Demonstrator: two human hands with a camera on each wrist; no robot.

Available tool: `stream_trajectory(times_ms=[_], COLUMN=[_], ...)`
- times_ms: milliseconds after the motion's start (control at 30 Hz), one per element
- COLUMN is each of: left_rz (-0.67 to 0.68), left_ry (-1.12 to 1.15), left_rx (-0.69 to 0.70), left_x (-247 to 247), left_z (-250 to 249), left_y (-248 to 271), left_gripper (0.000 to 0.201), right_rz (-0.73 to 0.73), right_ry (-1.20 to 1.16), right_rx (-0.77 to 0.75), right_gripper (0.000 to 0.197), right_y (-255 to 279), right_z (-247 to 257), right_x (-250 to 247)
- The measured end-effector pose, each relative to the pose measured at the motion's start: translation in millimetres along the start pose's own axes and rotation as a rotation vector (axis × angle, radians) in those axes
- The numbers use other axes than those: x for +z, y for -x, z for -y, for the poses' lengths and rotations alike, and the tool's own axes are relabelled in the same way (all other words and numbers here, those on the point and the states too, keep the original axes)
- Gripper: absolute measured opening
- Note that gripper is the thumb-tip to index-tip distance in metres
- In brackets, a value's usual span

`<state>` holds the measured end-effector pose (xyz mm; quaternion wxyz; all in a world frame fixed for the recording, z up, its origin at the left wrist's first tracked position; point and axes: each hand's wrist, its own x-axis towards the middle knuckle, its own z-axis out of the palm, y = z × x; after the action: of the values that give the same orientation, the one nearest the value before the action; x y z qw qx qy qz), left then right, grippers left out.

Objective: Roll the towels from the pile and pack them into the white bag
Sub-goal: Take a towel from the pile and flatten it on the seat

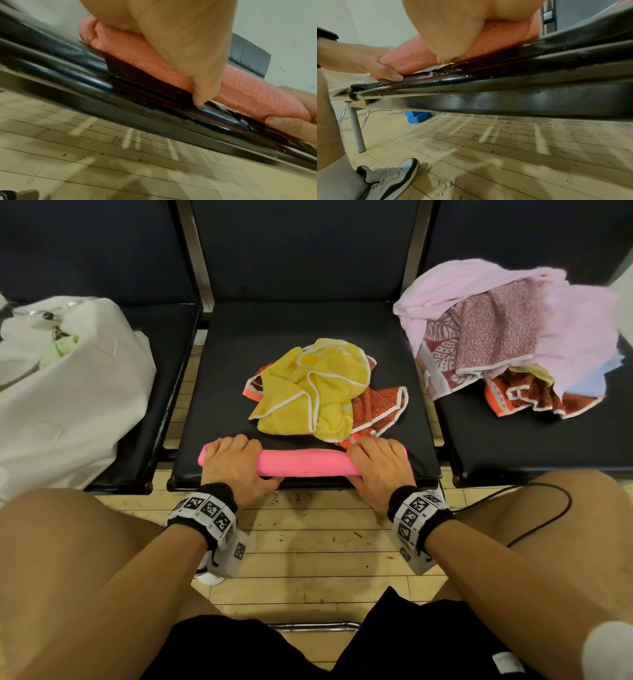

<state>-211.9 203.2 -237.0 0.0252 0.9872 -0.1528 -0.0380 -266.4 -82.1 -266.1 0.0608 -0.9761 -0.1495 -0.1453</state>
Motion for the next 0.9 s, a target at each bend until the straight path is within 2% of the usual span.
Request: stream_trajectory(times_ms=[133,300,400,567,733,900], left_rz=[0.056,0.055,-0.003,-0.106,-0.239,-0.325], left_ry=[0.011,0.005,-0.086,-0.109,-0.075,-0.102], left_rx=[-0.003,0.011,0.008,-0.04,-0.063,-0.12], left_x=[-7.8,-27.5,-48.7,-91.0,-131.0,-168.6], left_z=[2.0,9.4,11.6,33.0,74.6,125.1], left_y=[-0.2,0.5,1.1,-9.4,-16.1,-11.9], left_gripper=[0.05,0.059,0.068,0.076,0.08,0.08], right_rz=[-0.033,-0.042,-0.054,-0.103,-0.127,-0.122], right_ry=[0.005,0.036,0.039,0.077,0.153,0.164], right_rx=[-0.008,-0.069,-0.093,-0.126,-0.183,-0.231], right_gripper=[0.033,0.032,0.027,0.027,0.024,0.03], right_y=[-1.5,-15.9,-29.3,-78.4,-142.9,-208.1], right_z=[2.4,-0.5,-0.2,13.1,35.4,76.3], right_x=[-0.6,-17.2,-32.2,-64.5,-102.1,-131.1])
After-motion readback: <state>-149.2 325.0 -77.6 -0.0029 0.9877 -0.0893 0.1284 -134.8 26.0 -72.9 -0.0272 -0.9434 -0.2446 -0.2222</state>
